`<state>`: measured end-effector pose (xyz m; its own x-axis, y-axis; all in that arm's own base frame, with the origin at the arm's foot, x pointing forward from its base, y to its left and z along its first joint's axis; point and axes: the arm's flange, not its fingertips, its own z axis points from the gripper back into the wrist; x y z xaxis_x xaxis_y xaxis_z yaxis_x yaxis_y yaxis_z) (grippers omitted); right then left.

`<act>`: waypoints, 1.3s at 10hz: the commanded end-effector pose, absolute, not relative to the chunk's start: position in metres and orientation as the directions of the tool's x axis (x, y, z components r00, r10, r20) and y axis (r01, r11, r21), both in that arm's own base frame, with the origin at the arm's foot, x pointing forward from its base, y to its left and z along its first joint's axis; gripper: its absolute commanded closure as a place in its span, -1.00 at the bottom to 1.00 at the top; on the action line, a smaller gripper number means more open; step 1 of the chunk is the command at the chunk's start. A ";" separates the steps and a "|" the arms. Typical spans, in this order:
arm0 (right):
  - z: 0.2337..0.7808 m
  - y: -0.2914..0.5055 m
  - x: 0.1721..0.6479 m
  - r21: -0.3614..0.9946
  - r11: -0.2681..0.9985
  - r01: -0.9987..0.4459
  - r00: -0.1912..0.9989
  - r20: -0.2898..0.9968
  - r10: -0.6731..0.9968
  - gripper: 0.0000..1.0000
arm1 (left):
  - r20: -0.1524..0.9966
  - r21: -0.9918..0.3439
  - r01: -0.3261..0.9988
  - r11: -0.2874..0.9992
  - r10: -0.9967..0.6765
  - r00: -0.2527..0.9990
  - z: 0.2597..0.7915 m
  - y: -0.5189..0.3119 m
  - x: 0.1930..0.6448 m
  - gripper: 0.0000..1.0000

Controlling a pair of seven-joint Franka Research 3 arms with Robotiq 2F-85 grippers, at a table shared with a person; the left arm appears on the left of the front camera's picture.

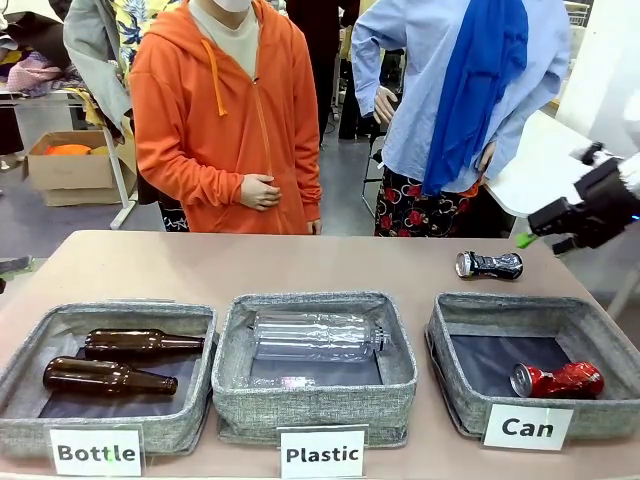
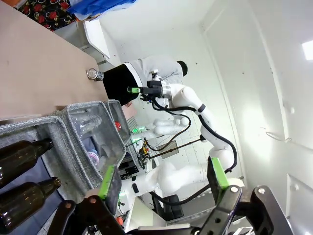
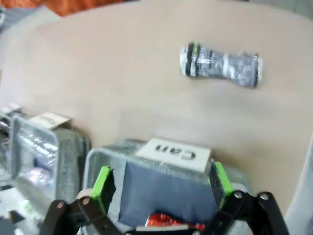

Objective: Sort the can waste into the basket.
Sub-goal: Pick up the can waste from the table and place it in the right Fabric basket.

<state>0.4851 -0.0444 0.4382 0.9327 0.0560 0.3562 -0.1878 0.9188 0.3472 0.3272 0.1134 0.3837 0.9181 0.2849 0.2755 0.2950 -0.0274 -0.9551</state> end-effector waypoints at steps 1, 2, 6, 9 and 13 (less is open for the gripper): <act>0.437 -0.044 0.537 0.273 0.934 -0.229 0.921 0.371 0.117 -1.00 | 0.265 -0.957 0.287 -0.035 0.289 0.920 0.389 0.113 0.327 -0.85; 0.429 -0.043 0.559 0.199 0.945 -0.258 0.896 0.414 0.158 -1.00 | 0.265 -0.957 0.287 -0.035 0.289 0.920 0.389 0.113 0.327 -0.85; 0.398 -0.038 0.607 -0.056 0.577 -0.815 0.510 0.404 0.759 -1.00 | 0.265 -0.957 0.287 -0.035 0.289 0.920 0.389 0.113 0.327 -0.85; 0.393 -0.042 0.617 -0.005 0.119 -0.993 0.112 0.324 0.939 -1.00 | 0.265 -0.957 0.287 -0.035 0.289 0.920 0.389 0.113 0.327 -0.85; 0.386 -0.038 0.627 0.001 0.390 -0.921 0.368 0.330 0.869 -1.00 | 0.265 -0.957 0.287 -0.035 0.289 0.920 0.389 0.113 0.327 -0.85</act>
